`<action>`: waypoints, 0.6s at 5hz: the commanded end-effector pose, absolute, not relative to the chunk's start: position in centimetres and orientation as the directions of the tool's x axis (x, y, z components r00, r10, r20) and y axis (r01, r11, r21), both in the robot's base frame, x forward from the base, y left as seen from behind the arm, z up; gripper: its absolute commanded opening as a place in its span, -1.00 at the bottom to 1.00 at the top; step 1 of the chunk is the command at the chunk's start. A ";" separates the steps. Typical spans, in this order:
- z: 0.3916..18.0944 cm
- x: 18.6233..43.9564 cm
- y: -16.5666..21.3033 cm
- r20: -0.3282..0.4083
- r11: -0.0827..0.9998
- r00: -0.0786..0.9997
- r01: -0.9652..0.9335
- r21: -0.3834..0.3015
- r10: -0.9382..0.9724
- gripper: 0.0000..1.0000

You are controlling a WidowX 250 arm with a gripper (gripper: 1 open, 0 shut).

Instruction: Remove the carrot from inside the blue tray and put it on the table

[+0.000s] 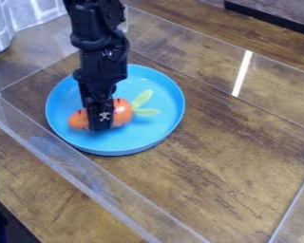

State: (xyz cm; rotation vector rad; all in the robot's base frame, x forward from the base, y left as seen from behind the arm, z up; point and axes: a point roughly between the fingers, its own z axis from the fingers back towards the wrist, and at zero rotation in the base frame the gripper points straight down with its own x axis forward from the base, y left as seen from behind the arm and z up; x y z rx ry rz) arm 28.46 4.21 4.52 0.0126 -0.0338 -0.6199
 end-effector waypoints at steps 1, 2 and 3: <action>7.4 30.0 3.7 0.097 0.793 0.787 0.601 0.101 -0.609 -1.00; 7.6 30.0 3.6 0.097 0.789 0.784 0.605 0.107 -0.614 -1.00; 7.7 30.1 3.4 0.096 0.785 0.780 0.609 0.113 -0.618 -1.00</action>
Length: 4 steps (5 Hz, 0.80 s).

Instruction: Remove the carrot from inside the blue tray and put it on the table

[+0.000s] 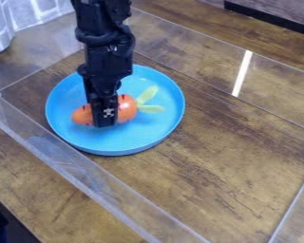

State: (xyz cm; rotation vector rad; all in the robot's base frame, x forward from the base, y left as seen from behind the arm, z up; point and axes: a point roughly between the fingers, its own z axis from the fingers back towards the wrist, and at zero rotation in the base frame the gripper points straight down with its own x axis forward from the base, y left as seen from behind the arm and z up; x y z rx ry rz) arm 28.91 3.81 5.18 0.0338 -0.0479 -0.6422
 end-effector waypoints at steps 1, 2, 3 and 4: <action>7.4 30.2 3.4 0.094 0.784 0.779 0.610 0.115 -0.620 -1.00; 7.0 30.3 3.4 0.092 0.783 0.778 0.611 0.117 -0.621 -1.00; 7.3 30.4 3.1 0.091 0.775 0.771 0.619 0.128 -0.630 -1.00; 7.5 30.4 2.8 0.090 0.768 0.764 0.625 0.137 -0.638 -1.00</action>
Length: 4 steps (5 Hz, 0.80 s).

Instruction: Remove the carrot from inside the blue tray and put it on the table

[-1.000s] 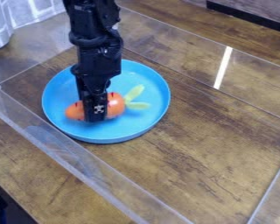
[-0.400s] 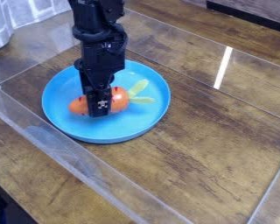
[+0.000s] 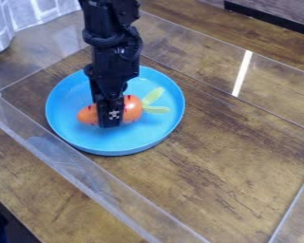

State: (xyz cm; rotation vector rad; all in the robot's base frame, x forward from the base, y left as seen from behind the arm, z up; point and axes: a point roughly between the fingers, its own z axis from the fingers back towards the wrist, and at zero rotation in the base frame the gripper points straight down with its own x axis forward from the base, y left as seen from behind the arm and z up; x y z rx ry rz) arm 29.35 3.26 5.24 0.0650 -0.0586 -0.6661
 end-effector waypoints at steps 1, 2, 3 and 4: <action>7.6 30.4 2.5 0.089 0.761 0.758 0.633 0.144 -0.647 -1.00; 7.7 30.5 2.3 0.088 0.753 0.750 0.640 0.152 -0.655 -1.00; 7.7 30.5 2.2 0.085 0.748 0.746 0.644 0.159 -0.661 -1.00; 7.8 30.6 2.0 0.082 0.743 0.741 0.649 0.165 -0.666 -1.00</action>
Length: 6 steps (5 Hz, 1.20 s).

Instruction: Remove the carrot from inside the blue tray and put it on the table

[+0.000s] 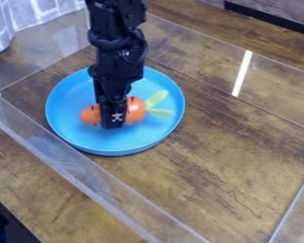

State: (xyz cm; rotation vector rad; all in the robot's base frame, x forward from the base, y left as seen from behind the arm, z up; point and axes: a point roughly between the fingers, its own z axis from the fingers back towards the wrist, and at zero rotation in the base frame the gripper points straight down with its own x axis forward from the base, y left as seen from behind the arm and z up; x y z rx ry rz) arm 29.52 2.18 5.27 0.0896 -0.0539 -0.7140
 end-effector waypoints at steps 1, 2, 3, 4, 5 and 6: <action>7.9 30.6 1.9 0.080 0.737 0.737 0.654 0.172 -0.672 -1.00; 8.1 30.6 1.6 0.079 0.731 0.731 0.658 0.180 -0.678 -1.00; 8.5 30.5 1.4 0.077 0.724 0.725 0.664 0.190 -0.685 -1.00; 9.0 30.4 1.0 0.075 0.715 0.717 0.669 0.202 -0.693 -1.00; 9.8 30.3 0.4 0.074 0.702 0.706 0.678 0.218 -0.704 -1.00; 10.0 30.2 -0.1 0.074 0.692 0.696 0.686 0.224 -0.714 -1.00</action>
